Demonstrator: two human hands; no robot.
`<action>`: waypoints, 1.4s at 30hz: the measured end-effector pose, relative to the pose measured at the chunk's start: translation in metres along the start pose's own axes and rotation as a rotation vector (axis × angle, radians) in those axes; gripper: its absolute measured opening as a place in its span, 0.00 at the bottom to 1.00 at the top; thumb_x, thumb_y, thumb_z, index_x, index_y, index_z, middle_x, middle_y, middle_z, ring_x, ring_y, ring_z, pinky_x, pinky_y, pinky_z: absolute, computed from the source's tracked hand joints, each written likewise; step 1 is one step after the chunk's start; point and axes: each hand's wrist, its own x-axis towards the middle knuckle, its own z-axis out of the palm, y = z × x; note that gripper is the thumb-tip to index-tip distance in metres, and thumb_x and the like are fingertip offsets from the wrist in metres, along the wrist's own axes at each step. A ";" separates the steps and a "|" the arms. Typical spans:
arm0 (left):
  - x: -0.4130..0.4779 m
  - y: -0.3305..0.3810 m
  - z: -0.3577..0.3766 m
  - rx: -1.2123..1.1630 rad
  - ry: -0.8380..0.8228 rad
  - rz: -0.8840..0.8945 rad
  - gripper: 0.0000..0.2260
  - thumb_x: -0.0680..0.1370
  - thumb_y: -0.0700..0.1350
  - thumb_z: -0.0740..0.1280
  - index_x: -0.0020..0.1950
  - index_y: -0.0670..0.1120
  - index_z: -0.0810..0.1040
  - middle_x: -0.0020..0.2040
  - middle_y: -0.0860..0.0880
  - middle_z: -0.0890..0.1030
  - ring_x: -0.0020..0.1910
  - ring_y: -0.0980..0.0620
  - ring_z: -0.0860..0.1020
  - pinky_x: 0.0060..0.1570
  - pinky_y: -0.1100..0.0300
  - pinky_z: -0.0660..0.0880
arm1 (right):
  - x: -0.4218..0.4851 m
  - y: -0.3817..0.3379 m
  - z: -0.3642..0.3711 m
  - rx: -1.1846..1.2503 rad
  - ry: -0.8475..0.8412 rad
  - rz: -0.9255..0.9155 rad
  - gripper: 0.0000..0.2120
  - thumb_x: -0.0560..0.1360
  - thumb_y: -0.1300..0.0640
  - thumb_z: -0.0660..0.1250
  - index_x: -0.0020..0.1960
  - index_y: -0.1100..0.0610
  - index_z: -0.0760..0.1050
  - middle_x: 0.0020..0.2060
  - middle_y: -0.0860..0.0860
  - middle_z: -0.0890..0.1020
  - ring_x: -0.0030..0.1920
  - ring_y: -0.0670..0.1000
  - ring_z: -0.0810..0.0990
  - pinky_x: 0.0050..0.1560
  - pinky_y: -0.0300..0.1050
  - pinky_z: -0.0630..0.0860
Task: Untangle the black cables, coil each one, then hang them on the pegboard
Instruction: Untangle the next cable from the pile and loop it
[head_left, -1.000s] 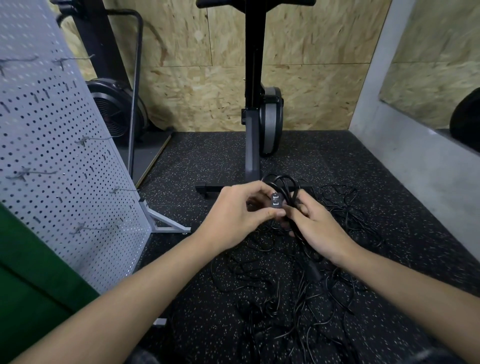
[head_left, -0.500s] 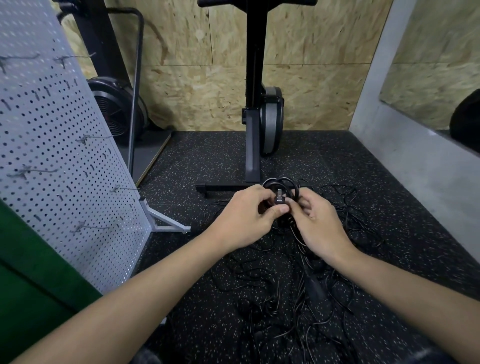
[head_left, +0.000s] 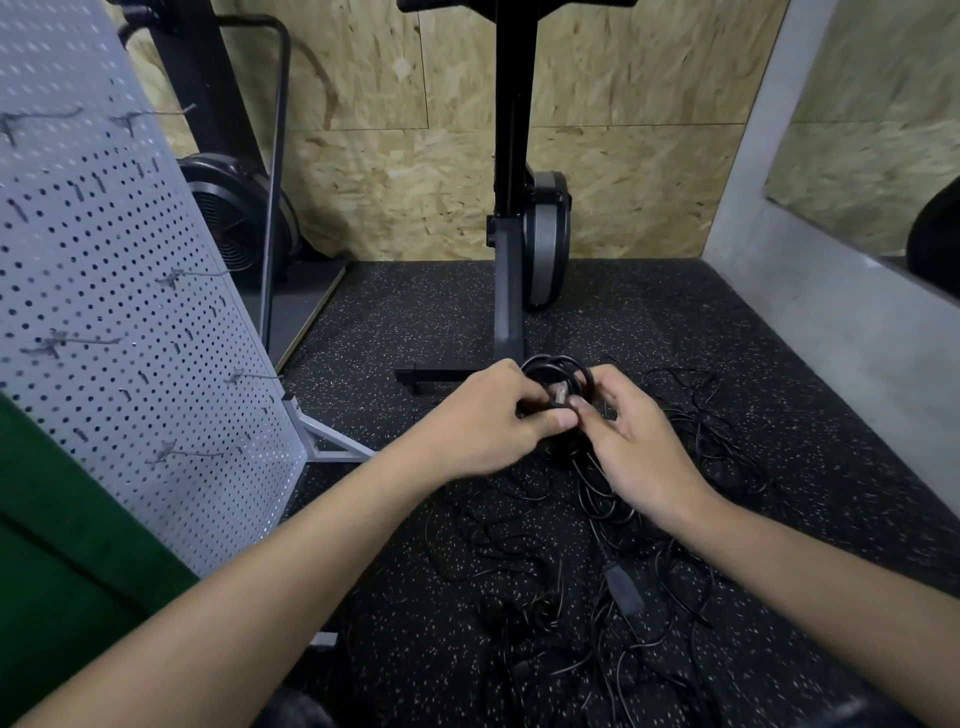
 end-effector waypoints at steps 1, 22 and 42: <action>0.000 -0.004 -0.003 -0.003 -0.019 -0.005 0.20 0.81 0.59 0.69 0.48 0.42 0.85 0.50 0.40 0.81 0.49 0.43 0.80 0.54 0.48 0.77 | -0.001 0.000 0.001 0.006 -0.016 0.004 0.08 0.85 0.58 0.63 0.55 0.46 0.78 0.51 0.47 0.84 0.56 0.51 0.83 0.61 0.66 0.78; 0.008 -0.045 0.022 -0.353 0.231 -0.075 0.08 0.77 0.46 0.77 0.56 0.52 0.86 0.49 0.56 0.87 0.51 0.57 0.85 0.59 0.51 0.80 | -0.007 -0.003 0.007 -0.019 -0.181 -0.030 0.13 0.85 0.62 0.62 0.64 0.46 0.76 0.55 0.43 0.86 0.59 0.44 0.83 0.65 0.56 0.79; 0.001 -0.074 0.017 -0.475 0.060 -0.002 0.18 0.76 0.34 0.71 0.63 0.50 0.80 0.59 0.51 0.85 0.60 0.51 0.84 0.66 0.46 0.78 | 0.005 0.018 -0.029 -0.159 -0.438 0.225 0.07 0.80 0.49 0.72 0.54 0.51 0.79 0.45 0.54 0.85 0.37 0.54 0.84 0.41 0.54 0.86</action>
